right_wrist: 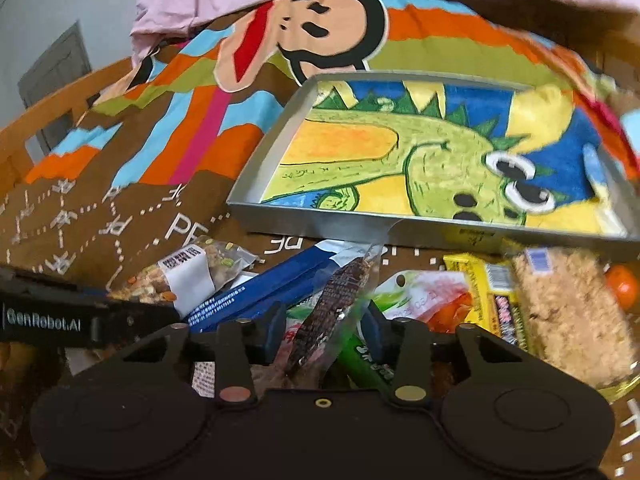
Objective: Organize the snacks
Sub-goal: 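Close the right tool on the brown jerky stick while the left tool holds the nut bar, then carry the nut bar with the left tool into the metal tray while the right tool carries the jerky there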
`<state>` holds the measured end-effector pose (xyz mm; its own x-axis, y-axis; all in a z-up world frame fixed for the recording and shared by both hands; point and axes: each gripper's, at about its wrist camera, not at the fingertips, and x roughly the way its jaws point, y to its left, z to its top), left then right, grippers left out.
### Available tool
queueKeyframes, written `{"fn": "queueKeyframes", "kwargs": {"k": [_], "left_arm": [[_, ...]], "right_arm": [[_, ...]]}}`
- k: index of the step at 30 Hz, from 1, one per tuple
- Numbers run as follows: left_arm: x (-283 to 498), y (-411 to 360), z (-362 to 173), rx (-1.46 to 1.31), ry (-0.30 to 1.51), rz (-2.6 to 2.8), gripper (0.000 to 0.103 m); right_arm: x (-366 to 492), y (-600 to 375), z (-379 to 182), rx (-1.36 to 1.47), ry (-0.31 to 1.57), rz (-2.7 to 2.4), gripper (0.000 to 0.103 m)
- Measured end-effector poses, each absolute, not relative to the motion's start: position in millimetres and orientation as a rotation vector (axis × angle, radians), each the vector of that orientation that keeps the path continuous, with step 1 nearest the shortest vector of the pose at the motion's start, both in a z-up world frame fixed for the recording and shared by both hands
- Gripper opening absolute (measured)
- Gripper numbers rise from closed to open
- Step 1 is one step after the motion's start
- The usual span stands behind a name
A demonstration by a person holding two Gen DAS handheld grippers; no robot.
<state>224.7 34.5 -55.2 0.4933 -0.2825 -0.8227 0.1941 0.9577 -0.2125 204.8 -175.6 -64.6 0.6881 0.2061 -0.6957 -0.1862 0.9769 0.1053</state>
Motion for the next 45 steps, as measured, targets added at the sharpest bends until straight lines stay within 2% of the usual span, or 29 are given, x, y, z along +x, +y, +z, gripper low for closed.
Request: {"fn": "queueKeyframes", "kwargs": {"k": [1, 3, 6, 14, 16, 22, 30, 39, 45], "left_arm": [[222, 34, -54, -0.095, 1.016, -0.287, 0.04], [217, 33, -51, -0.095, 1.016, -0.288, 0.04], [209, 31, -48, -0.091, 1.012, -0.294, 0.04], [189, 32, -42, -0.119, 1.006, -0.285, 0.04], [183, 34, -40, -0.141, 0.992, -0.284, 0.04], [166, 37, -33, -0.176, 0.943, -0.283, 0.04], [162, 38, -19, -0.196, 0.838, -0.278, 0.04], [173, 42, -25, -0.267, 0.829, -0.293, 0.04], [188, 42, -12, -0.307, 0.721, -0.3, 0.04]], "right_arm": [[201, -172, -63, 0.003, 0.773, 0.221, 0.039], [192, -167, -58, -0.04, 0.749, 0.23, 0.027], [177, -163, -49, -0.071, 0.727, 0.241, 0.019], [109, -170, -38, -0.152, 0.656, 0.21, 0.019], [97, -174, -33, -0.161, 0.619, 0.201, 0.014], [79, -185, -28, -0.158, 0.584, 0.166, 0.013], [89, -194, -34, -0.129, 0.56, 0.15, 0.013], [116, -205, -32, -0.033, 0.519, 0.131, 0.013], [136, -218, -22, 0.073, 0.485, 0.131, 0.013]]}}
